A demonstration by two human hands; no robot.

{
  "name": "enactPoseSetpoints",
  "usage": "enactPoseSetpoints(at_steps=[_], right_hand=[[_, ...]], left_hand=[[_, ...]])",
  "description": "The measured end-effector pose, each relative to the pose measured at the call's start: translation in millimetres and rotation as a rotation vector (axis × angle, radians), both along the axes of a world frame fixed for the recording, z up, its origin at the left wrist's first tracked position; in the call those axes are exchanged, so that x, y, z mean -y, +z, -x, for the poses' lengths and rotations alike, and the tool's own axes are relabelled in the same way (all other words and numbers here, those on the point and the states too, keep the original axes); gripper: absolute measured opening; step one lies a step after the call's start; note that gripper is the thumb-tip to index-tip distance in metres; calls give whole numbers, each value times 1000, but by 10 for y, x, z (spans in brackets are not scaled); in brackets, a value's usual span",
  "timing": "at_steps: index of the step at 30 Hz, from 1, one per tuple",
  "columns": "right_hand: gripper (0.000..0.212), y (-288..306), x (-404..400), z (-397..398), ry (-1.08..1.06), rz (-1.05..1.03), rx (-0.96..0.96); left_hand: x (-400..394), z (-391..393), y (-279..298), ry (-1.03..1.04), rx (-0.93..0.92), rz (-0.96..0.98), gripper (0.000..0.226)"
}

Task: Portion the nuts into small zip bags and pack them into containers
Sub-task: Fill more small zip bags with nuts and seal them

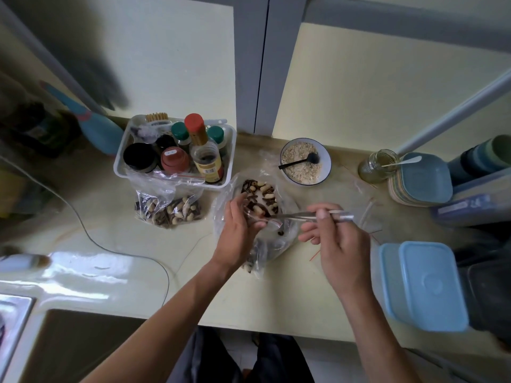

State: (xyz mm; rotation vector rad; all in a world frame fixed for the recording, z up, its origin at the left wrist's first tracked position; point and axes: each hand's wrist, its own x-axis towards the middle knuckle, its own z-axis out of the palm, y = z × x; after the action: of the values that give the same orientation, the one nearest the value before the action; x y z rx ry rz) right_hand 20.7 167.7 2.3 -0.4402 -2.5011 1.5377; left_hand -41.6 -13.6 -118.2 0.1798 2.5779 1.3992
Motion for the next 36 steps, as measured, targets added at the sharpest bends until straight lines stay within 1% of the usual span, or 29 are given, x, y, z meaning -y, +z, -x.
enactPoseSetpoints(at_steps=[4, 9, 11, 14, 17, 19, 21, 24, 28, 31, 34, 36], right_hand=[[25, -10, 35, -21, 219, -26, 48], [22, -8, 60, -22, 301, -25, 49], [17, -13, 70, -15, 349, -78, 31], [14, -57, 96, -18, 417, -230, -3], [22, -83, 100, -26, 461, -312, -17], [27, -70, 99, -48, 502, -329, -30], [28, -53, 96, -82, 526, -317, -69], [27, -32, 76, -134, 524, -268, -123], [19, 5, 44, -206, 526, -212, -115], [17, 44, 39, -250, 496, -196, -138], [17, 127, 31, -271, 386, -143, -216], [18, 150, 28, -273, 254, -92, -280]], left_hand=[[-9, 10, 9, 32, 48, -68, 73], [54, 46, -15, 19, 5, -60, 72], [79, 41, -20, -10, -48, -42, 70], [97, 7, -15, -44, -132, -16, 65], [118, -39, -22, -30, -153, -19, 65], [140, -65, -30, -29, -162, -2, 64], [157, -76, -16, -26, -173, 6, 63], [188, -78, 10, -30, -200, 23, 62], [225, -95, 8, -30, -208, 20, 61], [229, -119, 3, -27, -214, 17, 61], [237, -144, 1, -23, -223, 27, 61], [254, -165, -8, -23, -222, 28, 60]])
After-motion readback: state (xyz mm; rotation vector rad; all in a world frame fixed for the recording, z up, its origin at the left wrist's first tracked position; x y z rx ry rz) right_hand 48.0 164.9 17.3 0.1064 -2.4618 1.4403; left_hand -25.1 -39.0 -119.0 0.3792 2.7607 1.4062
